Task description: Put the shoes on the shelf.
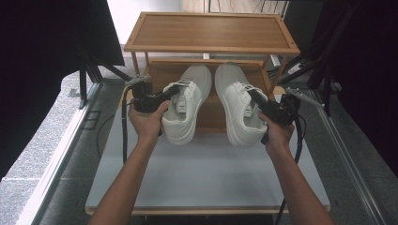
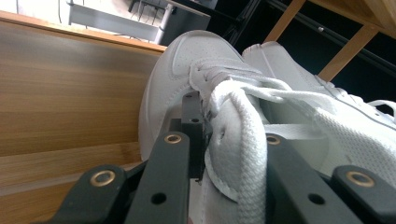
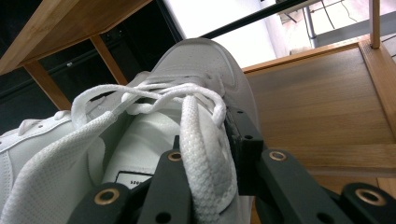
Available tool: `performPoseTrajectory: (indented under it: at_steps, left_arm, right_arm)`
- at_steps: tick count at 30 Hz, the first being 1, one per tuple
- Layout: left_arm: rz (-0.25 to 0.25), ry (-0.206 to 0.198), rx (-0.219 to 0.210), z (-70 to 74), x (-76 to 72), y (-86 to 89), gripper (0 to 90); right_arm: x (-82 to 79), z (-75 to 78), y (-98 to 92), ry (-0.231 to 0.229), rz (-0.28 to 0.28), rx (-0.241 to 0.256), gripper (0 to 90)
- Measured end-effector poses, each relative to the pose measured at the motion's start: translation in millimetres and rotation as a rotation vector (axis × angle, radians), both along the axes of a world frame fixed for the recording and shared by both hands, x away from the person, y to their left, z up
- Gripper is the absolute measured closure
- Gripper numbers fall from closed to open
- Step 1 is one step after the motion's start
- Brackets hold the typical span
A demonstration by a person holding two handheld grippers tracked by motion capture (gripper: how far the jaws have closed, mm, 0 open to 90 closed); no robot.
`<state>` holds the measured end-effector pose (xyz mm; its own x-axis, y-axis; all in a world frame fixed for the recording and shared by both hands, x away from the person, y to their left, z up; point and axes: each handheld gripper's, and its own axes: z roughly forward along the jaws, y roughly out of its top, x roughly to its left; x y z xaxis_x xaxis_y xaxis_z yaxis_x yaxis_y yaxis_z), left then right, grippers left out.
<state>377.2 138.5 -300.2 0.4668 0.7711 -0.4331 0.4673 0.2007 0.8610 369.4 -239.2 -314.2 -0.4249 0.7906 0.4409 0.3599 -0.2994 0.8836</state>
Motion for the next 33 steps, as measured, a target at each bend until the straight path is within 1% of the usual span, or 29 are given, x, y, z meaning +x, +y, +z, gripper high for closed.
performPoseTrajectory:
  at_steps: [4, 10, 13, 17, 18, 20, 23, 26, 28, 29, 31, 32, 33]
  left_arm:
    - [0.001, -0.001, -0.002, 1.6, 0.1, -0.8, 80.9]
    - [0.007, -0.008, 0.001, 4.5, 0.9, -1.5, 80.9]
    - [0.004, -0.013, -0.004, 9.4, 2.1, -1.0, 80.9]
    - [0.011, -0.023, -0.008, 14.3, 4.3, -2.3, 81.0]
    - [0.014, -0.023, -0.015, 15.5, 5.5, -3.1, 81.0]
    - [0.021, -0.02, -0.023, 17.5, 8.9, -4.0, 81.0]
    - [0.039, -0.016, -0.034, 20.1, 15.3, -6.6, 80.9]
    - [0.06, -0.016, -0.04, 21.8, 23.2, -9.5, 80.9]
    - [0.078, -0.014, -0.047, 22.6, 31.0, -12.6, 80.8]
    - [0.084, -0.012, -0.05, 22.4, 33.1, -14.0, 80.6]
    - [0.096, -0.001, -0.051, 22.1, 39.1, -17.8, 80.5]
    - [0.098, 0.002, -0.054, 21.9, 40.5, -18.4, 80.1]
    - [0.105, 0.009, -0.058, 21.9, 44.1, -19.9, 79.9]
  right_arm:
    - [0.9, -0.2, 2.3, 0.001, -0.002, -0.008, 80.2]
    - [2.4, -0.1, 5.6, 0.008, 0.002, -0.005, 80.1]
    - [2.9, 3.2, 6.1, 0.001, 0.005, -0.006, 80.2]
    - [5.4, 10.3, 8.3, -0.009, -0.008, -0.001, 80.2]
    - [6.2, 11.8, 9.1, -0.006, -0.011, 0.003, 80.2]
    - [9.3, 14.6, 12.1, -0.005, -0.015, 0.013, 80.2]
    - [14.4, 18.1, 15.6, -0.004, -0.028, 0.011, 80.2]
    - [22.6, 21.6, 19.5, 0.007, -0.048, 0.017, 80.2]
    - [29.1, 24.0, 23.1, 0.005, -0.062, 0.013, 80.2]
    - [35.4, 25.7, 25.4, 0.013, -0.075, 0.008, 80.2]
    - [37.8, 26.1, 26.1, 0.016, -0.08, 0.009, 80.2]
    - [42.5, 27.1, 27.3, 0.022, -0.087, 0.002, 80.1]
    - [43.9, 27.3, 27.7, 0.023, -0.089, -0.003, 80.1]
